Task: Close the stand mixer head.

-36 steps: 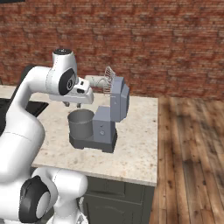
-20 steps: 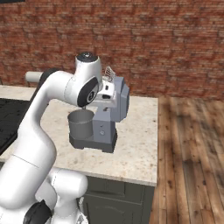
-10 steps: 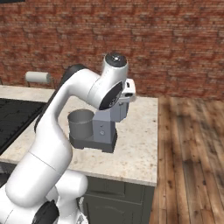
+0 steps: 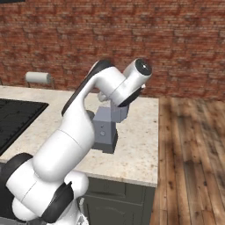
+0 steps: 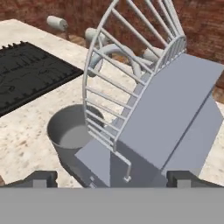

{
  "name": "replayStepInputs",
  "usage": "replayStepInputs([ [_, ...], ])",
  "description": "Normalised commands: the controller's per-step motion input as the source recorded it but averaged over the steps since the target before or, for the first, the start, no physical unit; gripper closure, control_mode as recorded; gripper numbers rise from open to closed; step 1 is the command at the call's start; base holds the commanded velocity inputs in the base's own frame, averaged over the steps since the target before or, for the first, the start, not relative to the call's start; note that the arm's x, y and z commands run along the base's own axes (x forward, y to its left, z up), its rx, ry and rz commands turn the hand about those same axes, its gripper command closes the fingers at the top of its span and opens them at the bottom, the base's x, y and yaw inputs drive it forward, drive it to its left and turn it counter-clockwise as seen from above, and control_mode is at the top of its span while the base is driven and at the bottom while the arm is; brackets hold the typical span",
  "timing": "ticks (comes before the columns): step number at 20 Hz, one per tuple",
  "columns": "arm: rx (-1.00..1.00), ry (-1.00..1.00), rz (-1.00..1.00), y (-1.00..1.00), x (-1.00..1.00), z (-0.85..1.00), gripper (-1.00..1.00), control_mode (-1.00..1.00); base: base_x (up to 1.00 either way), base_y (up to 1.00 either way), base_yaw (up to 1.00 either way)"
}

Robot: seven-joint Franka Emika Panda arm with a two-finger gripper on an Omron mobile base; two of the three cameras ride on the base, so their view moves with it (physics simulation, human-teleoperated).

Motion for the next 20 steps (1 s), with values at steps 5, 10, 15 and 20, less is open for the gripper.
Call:
replayStepInputs([
  [5, 0.04, -0.2, 0.38, 0.0, 0.52, 0.01, -1.0, -1.0, 0.0, 0.0, 0.0],
  [10, 0.0, -0.22, 0.33, -0.01, 0.19, 0.13, -1.0, -1.0, 0.0, 0.0, 0.0],
  [15, 0.0, -0.15, 0.36, 0.26, 0.59, -0.14, -1.0, -1.0, 0.0, 0.0, 0.0],
  [20, -0.03, -0.04, 0.41, 1.0, 1.0, -0.88, -1.0, -1.0, 0.0, 0.0, 0.0],
])
